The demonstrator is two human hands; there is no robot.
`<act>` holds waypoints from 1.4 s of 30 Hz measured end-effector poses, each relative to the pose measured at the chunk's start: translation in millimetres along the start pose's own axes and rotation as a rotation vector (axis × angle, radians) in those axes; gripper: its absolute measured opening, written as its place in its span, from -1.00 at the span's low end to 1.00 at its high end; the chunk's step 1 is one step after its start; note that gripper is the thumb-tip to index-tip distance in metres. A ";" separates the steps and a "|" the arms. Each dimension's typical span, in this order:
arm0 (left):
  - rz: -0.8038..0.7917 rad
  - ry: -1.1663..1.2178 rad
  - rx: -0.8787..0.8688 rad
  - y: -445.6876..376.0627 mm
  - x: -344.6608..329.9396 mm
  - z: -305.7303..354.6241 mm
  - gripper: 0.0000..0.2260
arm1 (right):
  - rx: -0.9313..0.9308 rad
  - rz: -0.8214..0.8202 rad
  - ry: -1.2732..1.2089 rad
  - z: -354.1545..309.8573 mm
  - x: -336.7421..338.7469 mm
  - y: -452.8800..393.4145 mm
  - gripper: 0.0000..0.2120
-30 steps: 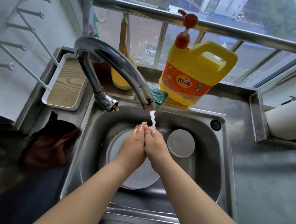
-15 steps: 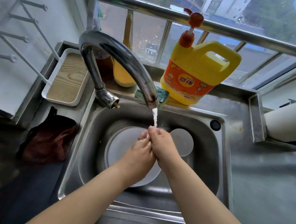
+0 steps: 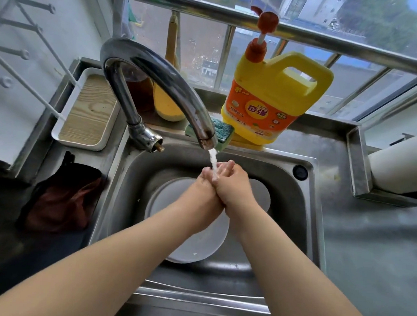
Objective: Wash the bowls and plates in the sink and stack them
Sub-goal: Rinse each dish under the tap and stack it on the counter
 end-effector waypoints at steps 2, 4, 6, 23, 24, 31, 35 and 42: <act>0.065 -0.088 -0.015 -3.2 0.3 -4.3 -0.44 | -0.013 0.042 0.014 -6.3 3.7 -2.3 -0.84; 0.081 -0.078 -0.031 -3.7 -0.4 -6.6 -0.45 | 0.009 -0.022 0.007 -6.4 6.4 0.3 -0.74; 0.067 0.128 -0.007 0.8 -1.3 -6.8 -0.48 | 0.006 -0.138 -0.008 -0.1 4.0 8.6 -0.32; 0.051 2.446 0.552 41.4 -33.6 -11.6 -0.69 | 0.490 -0.127 0.435 9.5 -16.9 27.5 -0.81; 0.010 2.561 0.497 39.9 -28.0 -4.5 -0.64 | 0.543 -0.133 0.443 7.7 -21.6 33.6 -0.78; -0.103 2.617 0.401 22.5 -0.9 -3.2 -0.41 | 0.300 -0.173 0.351 11.4 -18.2 52.7 -0.28; 0.091 2.757 0.564 5.9 7.6 9.1 -0.50 | 0.086 0.042 -0.192 7.8 -18.5 44.3 -0.57; 0.224 2.135 0.692 19.1 -17.8 4.0 -0.92 | -0.227 0.057 -0.680 9.9 -35.1 35.3 -0.49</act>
Point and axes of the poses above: each hand's wrist, its own y-axis away from the middle knuckle, its own x-axis out of the back of the hand, z = x × y, the point moved 2 cm from there along -y, towards the middle knuckle, and after that the axes turned 2 degrees about -y, right-handed, at the moved point
